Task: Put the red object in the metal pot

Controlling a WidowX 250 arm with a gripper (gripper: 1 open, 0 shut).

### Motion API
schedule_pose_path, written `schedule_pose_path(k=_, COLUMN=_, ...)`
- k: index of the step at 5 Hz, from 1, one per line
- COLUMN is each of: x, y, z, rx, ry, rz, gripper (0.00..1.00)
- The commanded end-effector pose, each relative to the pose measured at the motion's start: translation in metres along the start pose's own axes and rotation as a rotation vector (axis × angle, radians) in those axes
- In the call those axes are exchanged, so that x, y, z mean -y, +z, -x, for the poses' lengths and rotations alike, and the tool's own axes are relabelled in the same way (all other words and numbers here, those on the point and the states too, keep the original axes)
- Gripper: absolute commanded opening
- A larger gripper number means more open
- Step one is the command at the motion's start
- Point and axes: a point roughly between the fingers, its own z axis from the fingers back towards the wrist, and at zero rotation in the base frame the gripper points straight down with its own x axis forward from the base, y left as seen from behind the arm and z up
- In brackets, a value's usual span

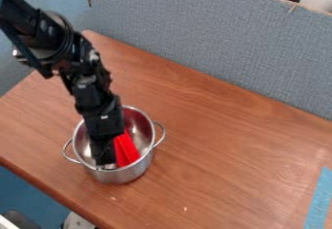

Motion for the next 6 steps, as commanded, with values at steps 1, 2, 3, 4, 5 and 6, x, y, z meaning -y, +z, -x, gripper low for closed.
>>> schedule_pose_path(k=1, x=0.002, y=0.007, z=0.004, rx=0.042, ry=0.190, rz=-0.047, gripper=0.00)
schedule_pose_path(k=2, x=0.006, y=0.038, z=0.049, rx=0.045, ry=0.204, rz=-0.048, gripper=0.00)
schedule_pose_path(k=3, x=0.001, y=0.077, z=0.083, rx=0.068, ry=0.208, rz=-0.074, gripper=0.00)
schedule_pose_path(k=4, x=-0.012, y=0.104, z=0.100, rx=0.071, ry=0.195, rz=-0.067, gripper=1.00)
schedule_pose_path(k=5, x=0.005, y=0.085, z=0.079, rx=0.062, ry=0.111, rz=-0.069, gripper=1.00)
schedule_pose_path(k=6, x=0.027, y=0.062, z=0.052, rx=0.047, ry=-0.005, rz=-0.050, gripper=1.00)
